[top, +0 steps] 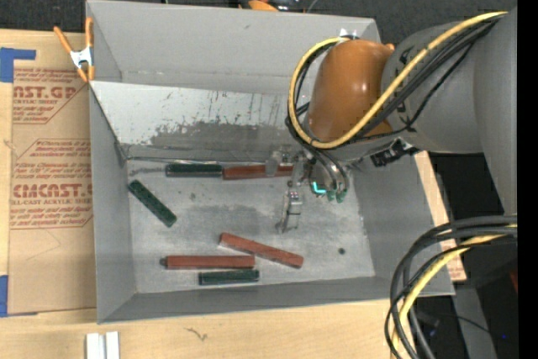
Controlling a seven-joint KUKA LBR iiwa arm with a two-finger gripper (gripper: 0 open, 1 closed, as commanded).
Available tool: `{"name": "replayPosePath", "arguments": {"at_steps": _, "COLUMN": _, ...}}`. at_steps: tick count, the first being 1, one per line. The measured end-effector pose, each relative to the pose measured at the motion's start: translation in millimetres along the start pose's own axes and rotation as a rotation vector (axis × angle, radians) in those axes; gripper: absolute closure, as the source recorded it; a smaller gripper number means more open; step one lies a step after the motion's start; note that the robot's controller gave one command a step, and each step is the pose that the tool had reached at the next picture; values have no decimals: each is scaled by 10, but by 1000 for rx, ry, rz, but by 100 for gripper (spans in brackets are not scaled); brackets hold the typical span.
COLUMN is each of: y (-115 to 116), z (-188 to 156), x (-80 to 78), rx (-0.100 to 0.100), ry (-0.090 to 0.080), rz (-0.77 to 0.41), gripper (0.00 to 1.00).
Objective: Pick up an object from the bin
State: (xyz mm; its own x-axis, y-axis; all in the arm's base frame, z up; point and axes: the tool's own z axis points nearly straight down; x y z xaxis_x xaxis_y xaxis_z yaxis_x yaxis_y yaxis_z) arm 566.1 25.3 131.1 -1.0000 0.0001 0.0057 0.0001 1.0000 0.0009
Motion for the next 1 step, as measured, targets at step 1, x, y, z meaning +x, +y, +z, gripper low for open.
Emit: {"name": "replayPosePath", "arguments": {"at_steps": 1, "y": 0, "z": -36, "x": -20, "rx": 0, "ry": -7, "rz": 0, "gripper": 100}}
